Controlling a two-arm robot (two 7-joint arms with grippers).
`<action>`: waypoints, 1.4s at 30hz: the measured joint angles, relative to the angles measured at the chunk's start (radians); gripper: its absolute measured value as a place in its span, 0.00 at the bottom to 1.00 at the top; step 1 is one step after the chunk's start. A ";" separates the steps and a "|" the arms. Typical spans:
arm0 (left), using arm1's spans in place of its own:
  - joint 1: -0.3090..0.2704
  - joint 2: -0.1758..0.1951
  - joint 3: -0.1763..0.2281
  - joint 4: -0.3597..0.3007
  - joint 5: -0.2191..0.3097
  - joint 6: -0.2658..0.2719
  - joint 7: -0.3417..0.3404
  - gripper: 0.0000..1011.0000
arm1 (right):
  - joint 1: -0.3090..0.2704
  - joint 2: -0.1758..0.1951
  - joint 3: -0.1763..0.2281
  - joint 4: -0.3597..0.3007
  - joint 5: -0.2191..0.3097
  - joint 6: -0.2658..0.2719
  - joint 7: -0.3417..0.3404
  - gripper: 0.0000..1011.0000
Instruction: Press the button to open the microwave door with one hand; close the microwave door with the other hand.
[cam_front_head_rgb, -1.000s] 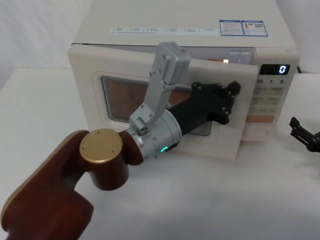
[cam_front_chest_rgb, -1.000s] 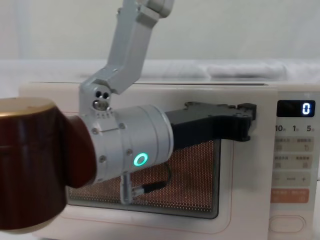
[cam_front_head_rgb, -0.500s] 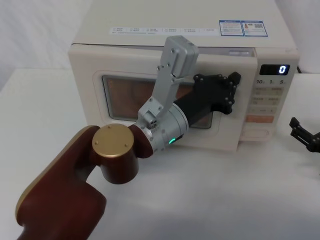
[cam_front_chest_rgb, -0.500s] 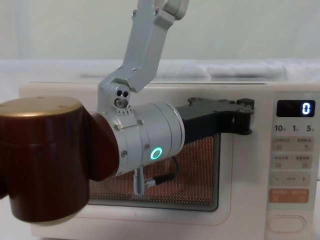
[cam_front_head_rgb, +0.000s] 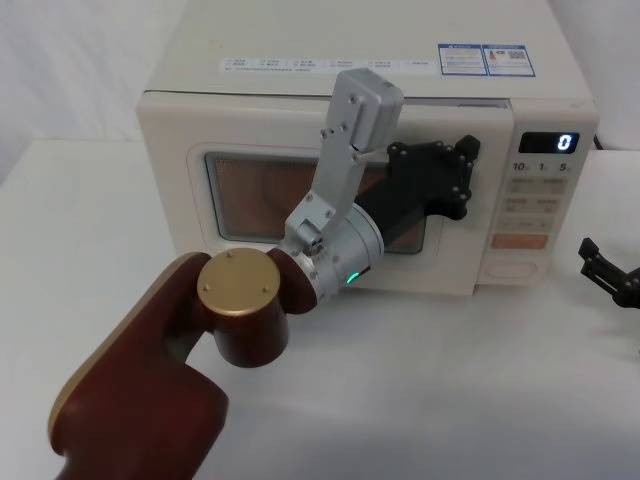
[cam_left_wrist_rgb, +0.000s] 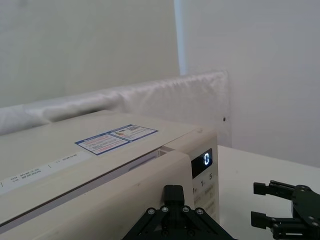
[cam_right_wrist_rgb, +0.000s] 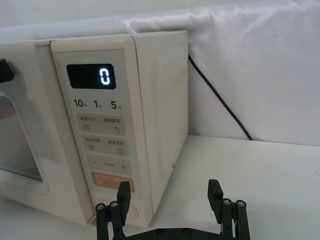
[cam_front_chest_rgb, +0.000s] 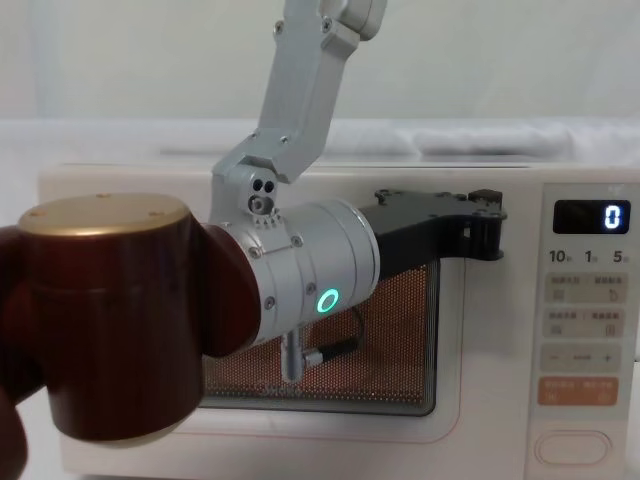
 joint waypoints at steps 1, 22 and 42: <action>0.000 -0.002 -0.001 0.001 0.001 0.000 0.000 0.00 | 0.000 0.000 0.000 0.000 0.000 0.000 0.000 0.99; -0.009 -0.045 -0.025 0.037 0.034 -0.010 0.010 0.00 | 0.000 0.000 0.000 0.000 0.000 0.000 0.000 0.99; -0.013 -0.067 -0.042 0.053 0.048 -0.012 0.014 0.00 | 0.000 0.000 0.000 0.000 0.000 0.000 0.000 0.99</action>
